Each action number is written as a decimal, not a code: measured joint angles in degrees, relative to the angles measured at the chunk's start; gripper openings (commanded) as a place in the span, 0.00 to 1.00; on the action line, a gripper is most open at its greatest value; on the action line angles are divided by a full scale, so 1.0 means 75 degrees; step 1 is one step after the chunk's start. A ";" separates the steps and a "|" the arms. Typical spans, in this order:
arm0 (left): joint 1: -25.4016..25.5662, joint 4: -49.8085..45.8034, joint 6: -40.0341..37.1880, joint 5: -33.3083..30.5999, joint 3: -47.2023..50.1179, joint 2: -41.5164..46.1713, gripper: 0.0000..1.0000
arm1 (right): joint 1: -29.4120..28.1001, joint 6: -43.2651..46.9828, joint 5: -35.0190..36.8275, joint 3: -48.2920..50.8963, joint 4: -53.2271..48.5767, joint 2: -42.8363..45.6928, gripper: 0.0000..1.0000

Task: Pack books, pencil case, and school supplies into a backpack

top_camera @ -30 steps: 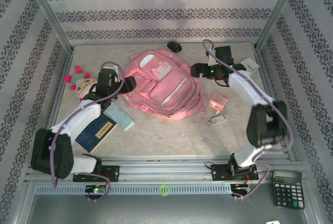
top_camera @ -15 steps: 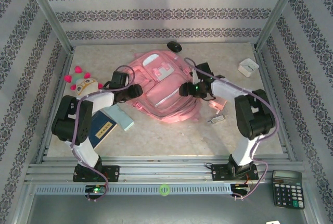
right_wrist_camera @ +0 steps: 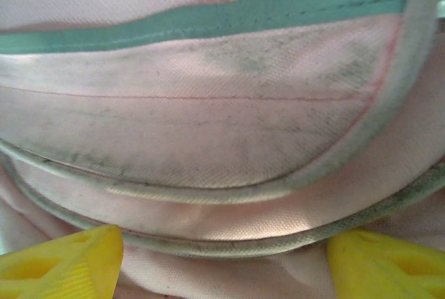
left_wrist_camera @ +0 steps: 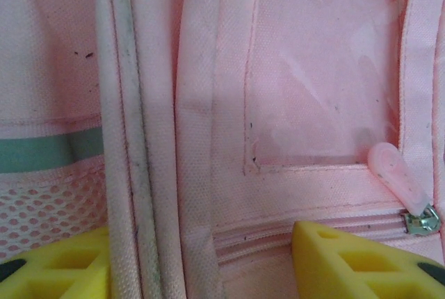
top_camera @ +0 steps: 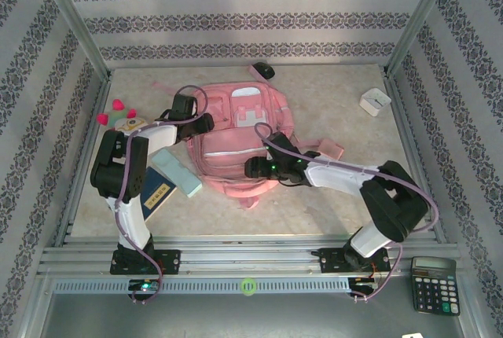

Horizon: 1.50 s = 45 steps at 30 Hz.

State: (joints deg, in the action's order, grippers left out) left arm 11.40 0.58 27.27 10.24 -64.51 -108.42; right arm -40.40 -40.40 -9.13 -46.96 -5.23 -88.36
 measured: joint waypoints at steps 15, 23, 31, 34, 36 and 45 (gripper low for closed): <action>0.0187 -0.0603 0.0012 0.0099 0.0609 0.1556 0.56 | 0.2681 0.1026 0.0137 -0.1629 -0.0577 0.1119 0.72; 0.0187 -0.0379 -0.0207 -0.0061 0.0230 0.0469 0.51 | 0.2760 0.1306 -0.0425 -0.1932 -0.0460 -0.1547 0.58; 0.0306 0.0364 -0.0207 -0.0224 0.0976 0.0825 0.51 | 0.2069 0.0793 -0.0262 -0.0233 0.0478 -0.0766 0.57; 0.0466 0.0417 -0.0198 -0.0425 0.1425 0.1212 0.51 | 0.1641 0.0498 -0.0096 0.0437 0.0589 -0.0181 0.57; 0.0595 0.0391 -0.0181 -0.0565 0.1699 0.1486 0.54 | 0.1553 0.0367 -0.0052 0.0737 0.0577 0.0169 0.60; 0.1081 -0.1107 -0.1037 -0.0868 0.1478 0.2920 0.65 | 0.2661 0.1017 -0.0306 0.0350 -0.0376 0.1786 0.76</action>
State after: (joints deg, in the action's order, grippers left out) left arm 19.51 -7.73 19.49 3.73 -53.43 -86.52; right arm -20.45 -32.77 -11.42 -44.34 -8.05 -74.96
